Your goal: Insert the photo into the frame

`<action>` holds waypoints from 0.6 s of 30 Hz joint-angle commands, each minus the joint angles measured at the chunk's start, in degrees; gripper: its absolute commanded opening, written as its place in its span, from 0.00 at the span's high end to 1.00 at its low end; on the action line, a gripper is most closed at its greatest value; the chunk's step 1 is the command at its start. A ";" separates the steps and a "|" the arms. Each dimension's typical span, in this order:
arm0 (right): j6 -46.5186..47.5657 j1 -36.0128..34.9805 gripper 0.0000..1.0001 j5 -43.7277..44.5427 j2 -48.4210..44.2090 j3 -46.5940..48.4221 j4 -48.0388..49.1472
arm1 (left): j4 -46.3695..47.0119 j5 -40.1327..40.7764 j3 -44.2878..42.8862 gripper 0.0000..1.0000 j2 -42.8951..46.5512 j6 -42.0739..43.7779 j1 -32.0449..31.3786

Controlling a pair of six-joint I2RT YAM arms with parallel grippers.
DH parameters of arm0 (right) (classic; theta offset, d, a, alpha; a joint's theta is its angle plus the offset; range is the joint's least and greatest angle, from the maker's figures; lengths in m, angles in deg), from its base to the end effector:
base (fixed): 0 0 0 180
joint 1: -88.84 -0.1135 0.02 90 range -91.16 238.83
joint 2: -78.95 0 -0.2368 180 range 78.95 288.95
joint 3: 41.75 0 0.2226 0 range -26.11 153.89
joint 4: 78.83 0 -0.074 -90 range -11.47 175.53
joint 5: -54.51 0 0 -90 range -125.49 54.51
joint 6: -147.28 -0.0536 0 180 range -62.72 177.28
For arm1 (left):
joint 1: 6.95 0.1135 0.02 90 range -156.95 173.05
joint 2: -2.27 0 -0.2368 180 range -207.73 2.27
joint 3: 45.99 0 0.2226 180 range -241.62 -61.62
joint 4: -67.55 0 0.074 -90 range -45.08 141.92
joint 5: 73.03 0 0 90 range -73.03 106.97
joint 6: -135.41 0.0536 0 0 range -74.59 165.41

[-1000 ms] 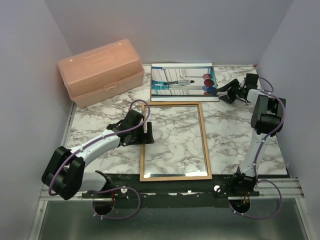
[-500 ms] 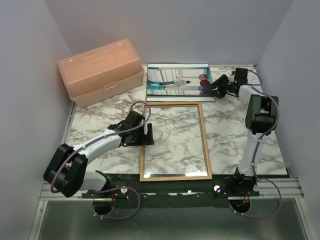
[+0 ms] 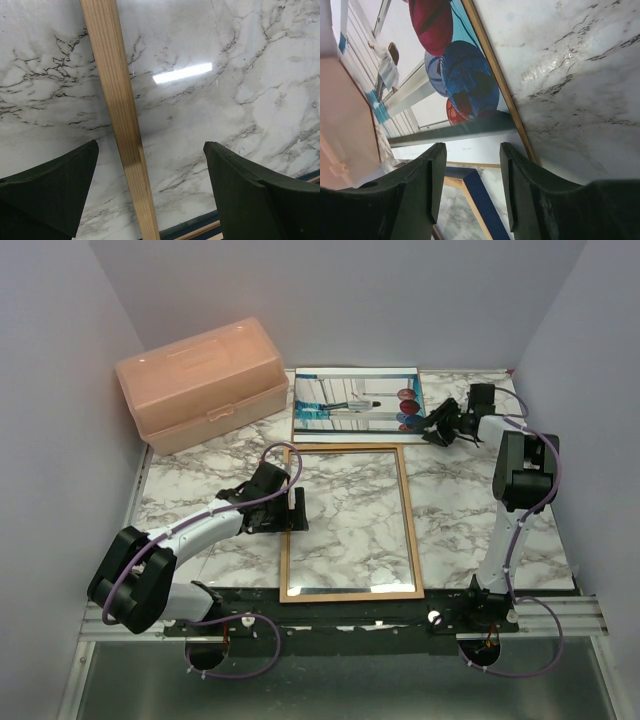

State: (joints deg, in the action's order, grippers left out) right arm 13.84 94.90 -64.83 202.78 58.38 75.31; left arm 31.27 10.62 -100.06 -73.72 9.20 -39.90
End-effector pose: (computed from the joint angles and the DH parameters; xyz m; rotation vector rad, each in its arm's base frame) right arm 0.4343 -0.0197 0.1289 0.8223 2.3558 0.9091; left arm 0.1950 -0.1335 0.1520 -0.0340 2.6917 -0.5581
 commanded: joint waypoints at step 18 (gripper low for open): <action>1.82 0.54 0.43 7.97 -2.69 -4.07 -3.38 | 1.16 -0.82 1.34 0.10 0.22 0.34 0.26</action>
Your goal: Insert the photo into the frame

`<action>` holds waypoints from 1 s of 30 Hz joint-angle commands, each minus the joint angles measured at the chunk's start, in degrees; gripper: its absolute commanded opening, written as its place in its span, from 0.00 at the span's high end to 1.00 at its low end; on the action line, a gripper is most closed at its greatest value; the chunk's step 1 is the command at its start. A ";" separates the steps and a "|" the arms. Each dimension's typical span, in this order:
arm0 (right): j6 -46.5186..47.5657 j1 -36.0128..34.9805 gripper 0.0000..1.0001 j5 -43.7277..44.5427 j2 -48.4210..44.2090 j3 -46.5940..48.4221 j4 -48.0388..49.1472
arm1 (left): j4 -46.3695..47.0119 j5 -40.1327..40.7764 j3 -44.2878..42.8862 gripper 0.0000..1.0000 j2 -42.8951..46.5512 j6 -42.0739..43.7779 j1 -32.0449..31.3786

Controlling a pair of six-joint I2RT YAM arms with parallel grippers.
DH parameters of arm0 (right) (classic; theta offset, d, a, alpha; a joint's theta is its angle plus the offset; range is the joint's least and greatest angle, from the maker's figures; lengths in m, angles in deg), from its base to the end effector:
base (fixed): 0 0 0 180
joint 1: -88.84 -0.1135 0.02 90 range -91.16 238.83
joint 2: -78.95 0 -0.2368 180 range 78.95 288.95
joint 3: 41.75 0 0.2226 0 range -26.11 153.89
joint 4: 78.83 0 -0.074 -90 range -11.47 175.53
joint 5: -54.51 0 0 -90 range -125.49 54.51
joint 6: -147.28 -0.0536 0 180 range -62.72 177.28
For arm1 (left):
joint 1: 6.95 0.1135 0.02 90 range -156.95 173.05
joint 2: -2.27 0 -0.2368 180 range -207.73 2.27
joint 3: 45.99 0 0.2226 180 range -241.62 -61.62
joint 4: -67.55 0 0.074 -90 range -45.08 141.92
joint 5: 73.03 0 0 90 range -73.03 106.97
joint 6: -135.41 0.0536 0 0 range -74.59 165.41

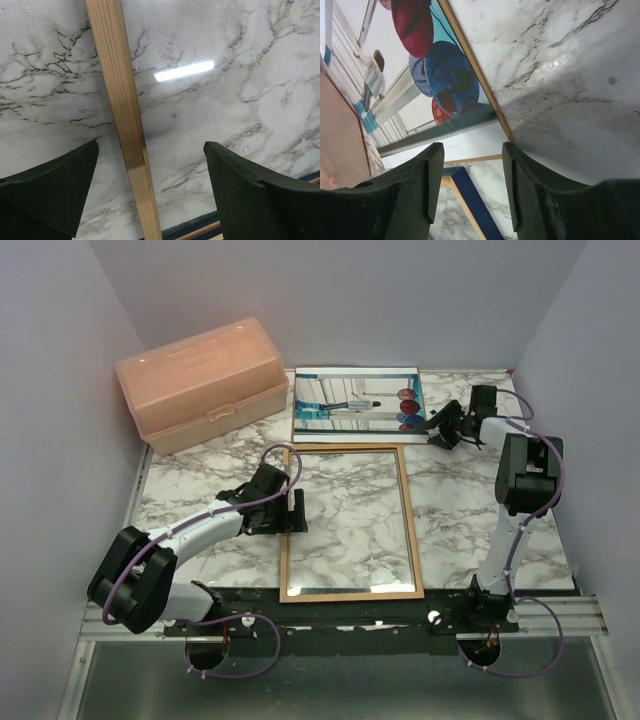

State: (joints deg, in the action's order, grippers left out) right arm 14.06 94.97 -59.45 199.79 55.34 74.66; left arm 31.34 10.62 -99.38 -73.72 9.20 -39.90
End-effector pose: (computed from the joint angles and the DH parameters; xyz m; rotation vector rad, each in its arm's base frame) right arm 0.4237 -0.0236 0.1326 0.8697 2.3525 0.7905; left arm 0.1932 -0.1323 0.1488 -0.0350 2.7019 -0.5514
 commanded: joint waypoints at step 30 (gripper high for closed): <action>3.10 -3.87 0.23 4.57 5.17 6.62 -3.52 | 1.59 -1.03 0.04 0.10 -1.89 0.43 0.29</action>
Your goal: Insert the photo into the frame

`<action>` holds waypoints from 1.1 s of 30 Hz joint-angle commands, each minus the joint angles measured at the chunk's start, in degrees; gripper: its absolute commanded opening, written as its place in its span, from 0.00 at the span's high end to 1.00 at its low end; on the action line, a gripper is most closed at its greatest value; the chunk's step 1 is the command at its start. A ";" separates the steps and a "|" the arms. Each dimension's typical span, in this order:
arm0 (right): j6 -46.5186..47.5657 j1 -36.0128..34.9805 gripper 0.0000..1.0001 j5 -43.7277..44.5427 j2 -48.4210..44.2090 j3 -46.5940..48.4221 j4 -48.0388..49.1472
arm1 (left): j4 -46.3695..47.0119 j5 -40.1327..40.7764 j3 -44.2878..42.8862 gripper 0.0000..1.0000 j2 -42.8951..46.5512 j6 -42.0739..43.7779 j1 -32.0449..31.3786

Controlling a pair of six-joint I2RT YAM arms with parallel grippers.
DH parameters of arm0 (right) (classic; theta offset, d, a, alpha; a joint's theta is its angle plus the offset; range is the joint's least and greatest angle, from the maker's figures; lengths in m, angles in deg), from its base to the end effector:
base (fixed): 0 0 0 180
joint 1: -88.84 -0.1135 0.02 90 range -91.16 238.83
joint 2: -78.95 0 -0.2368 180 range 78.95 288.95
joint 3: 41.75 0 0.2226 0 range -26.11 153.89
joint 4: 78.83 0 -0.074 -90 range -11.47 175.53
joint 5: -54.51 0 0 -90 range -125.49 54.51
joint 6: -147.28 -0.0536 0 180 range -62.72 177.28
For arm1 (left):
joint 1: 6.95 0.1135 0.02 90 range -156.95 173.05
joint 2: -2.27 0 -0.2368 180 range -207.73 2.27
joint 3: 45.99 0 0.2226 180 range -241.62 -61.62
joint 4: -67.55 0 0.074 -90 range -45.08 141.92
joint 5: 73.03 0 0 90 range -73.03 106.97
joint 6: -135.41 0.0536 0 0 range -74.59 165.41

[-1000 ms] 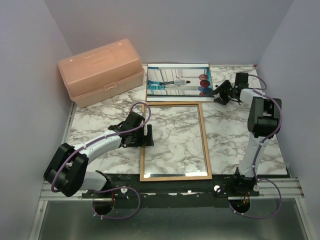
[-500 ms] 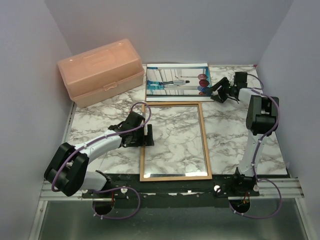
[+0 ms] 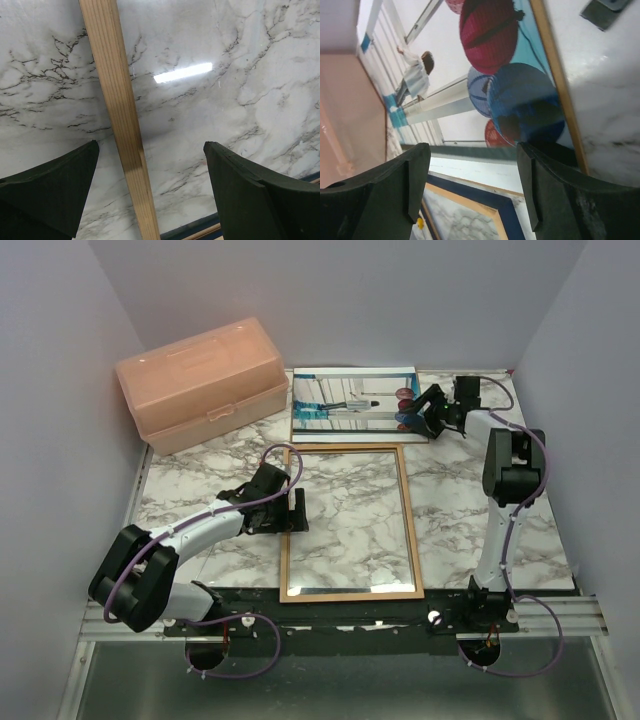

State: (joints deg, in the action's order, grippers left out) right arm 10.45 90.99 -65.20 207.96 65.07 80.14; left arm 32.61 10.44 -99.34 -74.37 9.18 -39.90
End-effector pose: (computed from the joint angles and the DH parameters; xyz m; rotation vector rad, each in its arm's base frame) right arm 0.4637 0.0092 0.1309 0.7432 2.2947 0.9818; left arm 0.1953 -0.1339 0.1477 -0.0334 2.6933 -0.5616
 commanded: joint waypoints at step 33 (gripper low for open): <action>11.15 0.03 0.99 18.42 -3.34 -6.52 -10.49 | -0.32 -0.56 -0.43 0.10 -0.35 0.74 0.29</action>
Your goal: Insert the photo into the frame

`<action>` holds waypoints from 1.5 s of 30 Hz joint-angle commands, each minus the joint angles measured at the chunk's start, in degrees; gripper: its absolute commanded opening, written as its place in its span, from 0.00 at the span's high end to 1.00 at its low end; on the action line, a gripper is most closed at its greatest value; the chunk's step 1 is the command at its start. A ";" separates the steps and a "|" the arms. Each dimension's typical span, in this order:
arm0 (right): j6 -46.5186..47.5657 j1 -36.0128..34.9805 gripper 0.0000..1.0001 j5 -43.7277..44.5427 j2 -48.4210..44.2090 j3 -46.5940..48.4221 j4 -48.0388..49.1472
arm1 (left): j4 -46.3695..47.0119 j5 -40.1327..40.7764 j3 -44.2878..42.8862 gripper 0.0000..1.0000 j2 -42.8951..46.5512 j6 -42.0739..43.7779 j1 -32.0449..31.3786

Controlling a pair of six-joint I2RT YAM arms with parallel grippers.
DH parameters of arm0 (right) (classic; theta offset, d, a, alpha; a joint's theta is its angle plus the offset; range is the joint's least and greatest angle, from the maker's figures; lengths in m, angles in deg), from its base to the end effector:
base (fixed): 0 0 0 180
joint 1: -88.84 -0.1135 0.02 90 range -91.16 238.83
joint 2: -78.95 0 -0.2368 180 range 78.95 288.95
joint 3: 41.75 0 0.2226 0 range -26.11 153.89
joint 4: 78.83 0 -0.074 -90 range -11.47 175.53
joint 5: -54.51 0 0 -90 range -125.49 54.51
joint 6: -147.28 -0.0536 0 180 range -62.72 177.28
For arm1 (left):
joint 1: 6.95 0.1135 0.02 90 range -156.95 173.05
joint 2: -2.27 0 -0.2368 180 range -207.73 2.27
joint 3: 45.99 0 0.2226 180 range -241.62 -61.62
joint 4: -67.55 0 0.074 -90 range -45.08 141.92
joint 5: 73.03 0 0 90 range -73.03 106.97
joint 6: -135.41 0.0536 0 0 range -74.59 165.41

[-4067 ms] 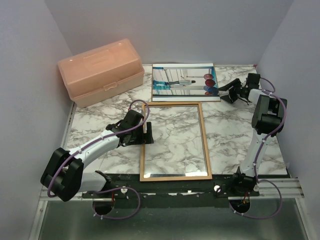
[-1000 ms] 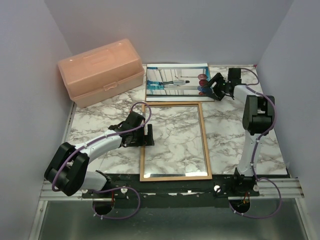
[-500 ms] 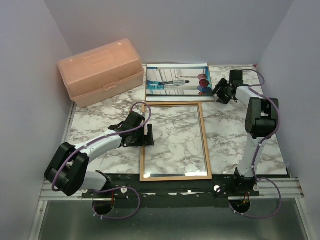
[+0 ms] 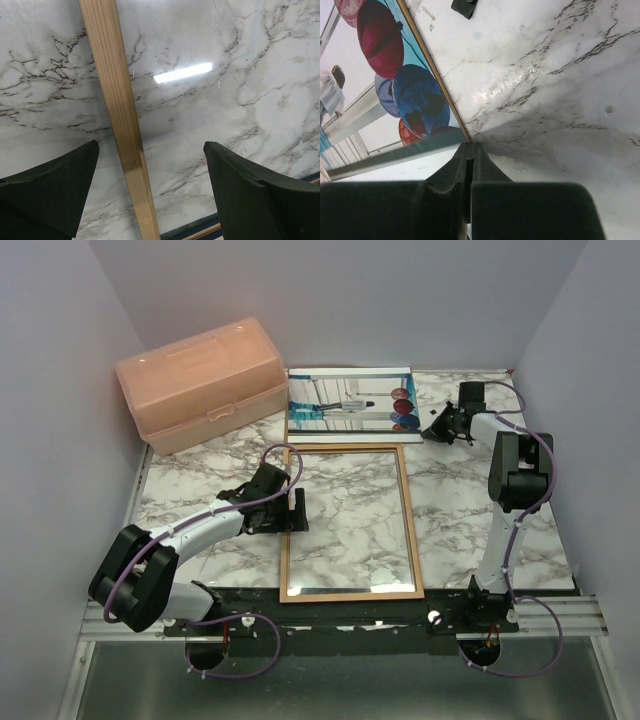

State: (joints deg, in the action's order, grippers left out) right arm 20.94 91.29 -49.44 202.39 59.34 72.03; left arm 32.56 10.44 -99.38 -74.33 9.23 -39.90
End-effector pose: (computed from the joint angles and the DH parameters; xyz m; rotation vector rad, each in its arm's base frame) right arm 0.4350 -0.0057 0.1278 0.7332 2.4060 0.5499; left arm 0.1954 -0.1339 0.1480 -0.0321 2.6927 -0.5616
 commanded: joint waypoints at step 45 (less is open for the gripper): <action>-12.85 6.59 0.47 -23.35 3.73 -16.92 17.84 | 0.19 -0.73 -0.39 0.10 0.09 0.04 0.25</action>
State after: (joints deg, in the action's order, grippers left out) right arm 8.53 98.53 -76.00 200.25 43.19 93.52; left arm 32.52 10.44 -99.38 -74.24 9.18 -39.90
